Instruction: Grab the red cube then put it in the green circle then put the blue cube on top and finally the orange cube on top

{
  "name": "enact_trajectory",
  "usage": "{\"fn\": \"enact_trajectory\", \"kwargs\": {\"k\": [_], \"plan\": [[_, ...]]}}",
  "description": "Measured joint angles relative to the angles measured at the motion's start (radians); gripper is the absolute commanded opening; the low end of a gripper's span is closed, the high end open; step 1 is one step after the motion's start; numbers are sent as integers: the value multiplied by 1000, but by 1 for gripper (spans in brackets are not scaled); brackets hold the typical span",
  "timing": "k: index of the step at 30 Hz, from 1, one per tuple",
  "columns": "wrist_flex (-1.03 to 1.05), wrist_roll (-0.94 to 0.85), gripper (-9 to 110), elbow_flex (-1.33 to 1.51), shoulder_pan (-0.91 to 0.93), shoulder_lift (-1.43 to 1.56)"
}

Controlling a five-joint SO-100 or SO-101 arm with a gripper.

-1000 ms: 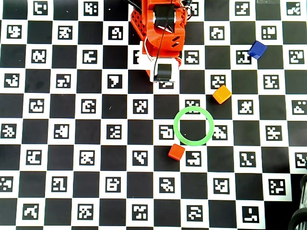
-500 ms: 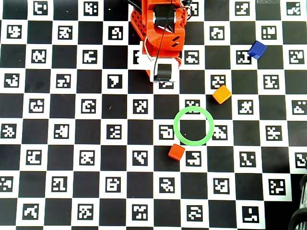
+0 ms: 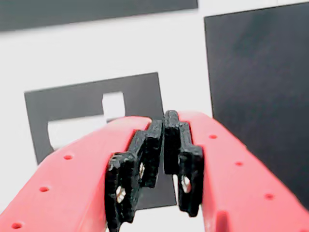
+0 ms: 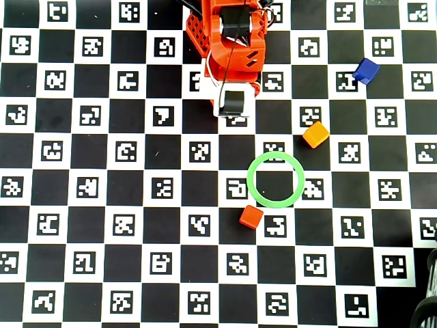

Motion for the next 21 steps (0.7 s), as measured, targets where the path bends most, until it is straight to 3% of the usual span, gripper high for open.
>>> {"fn": "enact_trajectory", "kwargs": {"k": [11,21], "plan": [[110,528,-4,-712,-81,-652],[403,1008,28,-1459,-97,-1241]]}}
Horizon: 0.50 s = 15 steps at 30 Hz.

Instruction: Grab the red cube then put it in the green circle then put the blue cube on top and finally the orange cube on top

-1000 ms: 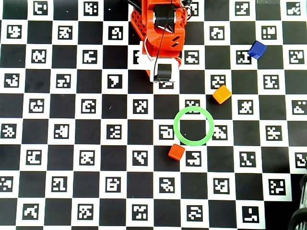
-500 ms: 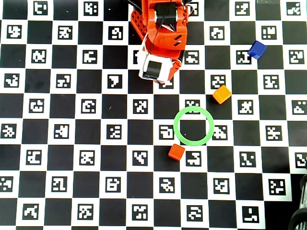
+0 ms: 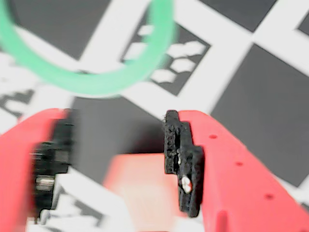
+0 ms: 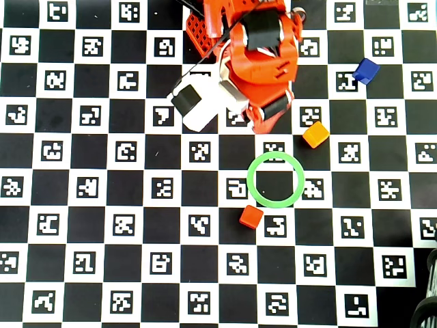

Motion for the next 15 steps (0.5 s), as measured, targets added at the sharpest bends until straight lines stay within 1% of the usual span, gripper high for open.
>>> {"fn": "enact_trajectory", "kwargs": {"k": [2,5,7,10,15], "plan": [[32,92,35,-107,15,-95],[49,210,41,-222,38,-219],[52,272,43,-281,44,-293],[57,336,49,-350,46,-396],[61,383,50,-453,46,-572]]}}
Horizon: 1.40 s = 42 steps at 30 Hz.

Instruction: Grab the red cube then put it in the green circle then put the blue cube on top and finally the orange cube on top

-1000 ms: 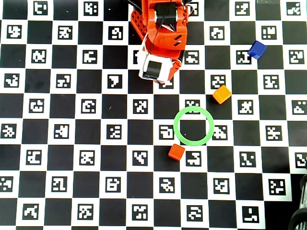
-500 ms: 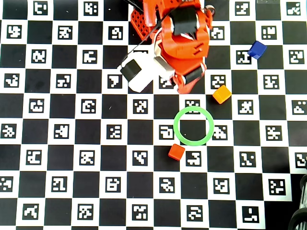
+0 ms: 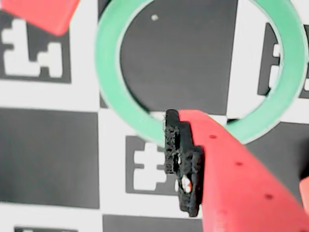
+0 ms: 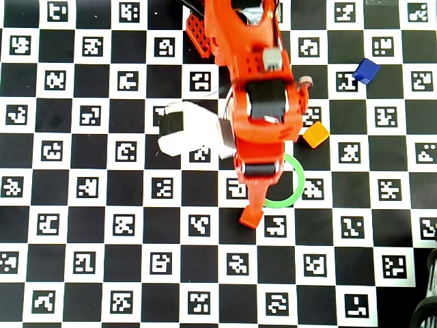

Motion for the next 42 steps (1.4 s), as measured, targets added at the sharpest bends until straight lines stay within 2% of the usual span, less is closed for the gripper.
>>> {"fn": "enact_trajectory", "kwargs": {"k": [10,21,34,42], "plan": [[-69,52,50,-21,-2,-164],[-264,38,50,32,-40,-293],[-479,38,50,249,-40,-308],[-532,46,50,276,-40,-308]]}}
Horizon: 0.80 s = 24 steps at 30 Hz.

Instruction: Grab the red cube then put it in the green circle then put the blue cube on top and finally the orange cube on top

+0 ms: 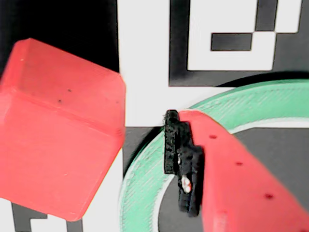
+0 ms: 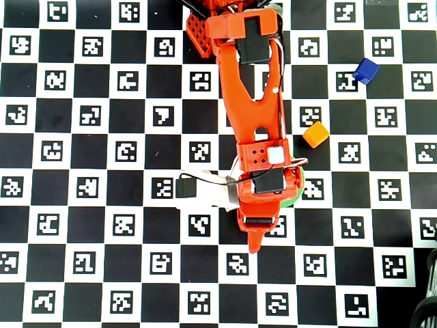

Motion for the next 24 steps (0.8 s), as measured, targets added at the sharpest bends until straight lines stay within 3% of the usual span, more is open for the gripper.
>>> {"fn": "enact_trajectory", "kwargs": {"k": [24], "plan": [[-25,322,46,0,-37,0]]}}
